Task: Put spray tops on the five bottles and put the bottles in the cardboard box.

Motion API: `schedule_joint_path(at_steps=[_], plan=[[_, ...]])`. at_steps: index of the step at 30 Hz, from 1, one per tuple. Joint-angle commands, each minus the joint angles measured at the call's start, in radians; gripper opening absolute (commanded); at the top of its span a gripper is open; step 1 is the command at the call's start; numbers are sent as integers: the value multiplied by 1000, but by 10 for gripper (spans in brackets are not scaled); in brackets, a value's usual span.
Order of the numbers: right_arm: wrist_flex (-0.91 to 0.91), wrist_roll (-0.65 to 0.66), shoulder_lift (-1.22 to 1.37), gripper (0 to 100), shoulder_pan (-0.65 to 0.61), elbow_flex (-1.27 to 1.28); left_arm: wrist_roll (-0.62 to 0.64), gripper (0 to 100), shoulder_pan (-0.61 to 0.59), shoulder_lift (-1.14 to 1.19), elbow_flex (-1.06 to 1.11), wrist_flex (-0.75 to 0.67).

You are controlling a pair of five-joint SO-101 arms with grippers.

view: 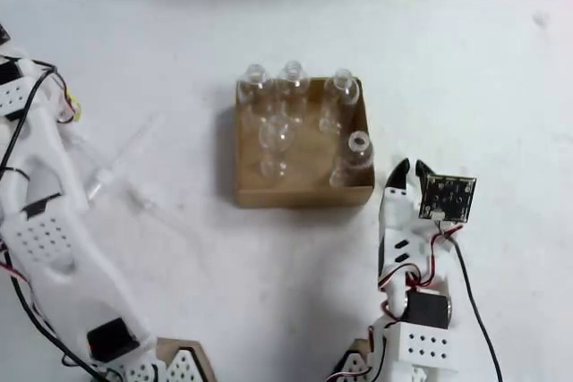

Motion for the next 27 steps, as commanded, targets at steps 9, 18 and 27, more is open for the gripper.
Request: schedule_joint_path(at_steps=[9,18,27], plan=[[-18,2,-10,49,-8,6,107,146,-30,321,-522,147],[-16,2,-10,49,-8,6,164,146,-38,493,-692,166],[-16,2,-10,49,-8,6,215,21,-18,507,-878,331]])
